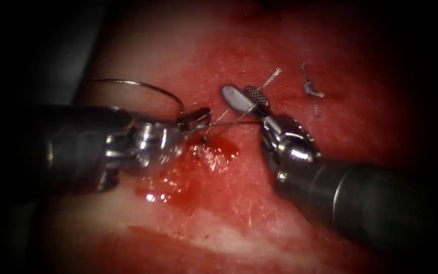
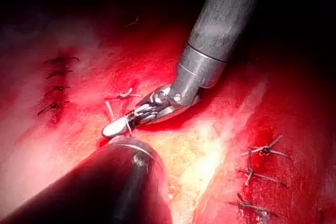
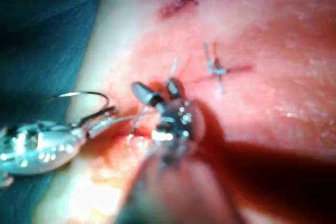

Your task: Wound Closure

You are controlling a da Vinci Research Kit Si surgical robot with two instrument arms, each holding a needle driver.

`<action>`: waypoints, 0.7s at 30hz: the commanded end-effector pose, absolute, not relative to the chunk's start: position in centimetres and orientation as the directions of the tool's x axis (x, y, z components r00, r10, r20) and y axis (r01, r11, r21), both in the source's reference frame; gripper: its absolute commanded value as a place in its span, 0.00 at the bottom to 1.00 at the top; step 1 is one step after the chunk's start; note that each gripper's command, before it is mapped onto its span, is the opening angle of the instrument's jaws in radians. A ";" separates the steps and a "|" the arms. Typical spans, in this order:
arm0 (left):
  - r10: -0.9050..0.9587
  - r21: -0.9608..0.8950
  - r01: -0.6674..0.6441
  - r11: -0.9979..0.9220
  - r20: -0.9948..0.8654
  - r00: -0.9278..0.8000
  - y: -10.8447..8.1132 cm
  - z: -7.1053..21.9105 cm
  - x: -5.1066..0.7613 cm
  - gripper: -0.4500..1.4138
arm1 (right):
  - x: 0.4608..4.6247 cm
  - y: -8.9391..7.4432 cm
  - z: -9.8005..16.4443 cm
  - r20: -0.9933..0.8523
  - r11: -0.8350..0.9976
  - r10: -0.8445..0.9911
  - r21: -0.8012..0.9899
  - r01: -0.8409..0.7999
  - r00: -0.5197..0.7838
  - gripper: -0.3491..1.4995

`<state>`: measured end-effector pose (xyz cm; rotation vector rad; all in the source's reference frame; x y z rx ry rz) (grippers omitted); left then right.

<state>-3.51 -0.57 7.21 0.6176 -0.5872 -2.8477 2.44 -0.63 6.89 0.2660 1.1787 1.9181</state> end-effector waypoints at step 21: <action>-0.177 0.387 0.048 -0.921 -0.305 -0.936 0.1 7.6 -2.82 0.00 | 2.79 -0.9 6.3 -0.484 0.120 0.788 0.727 -0.676 -0.381 0.00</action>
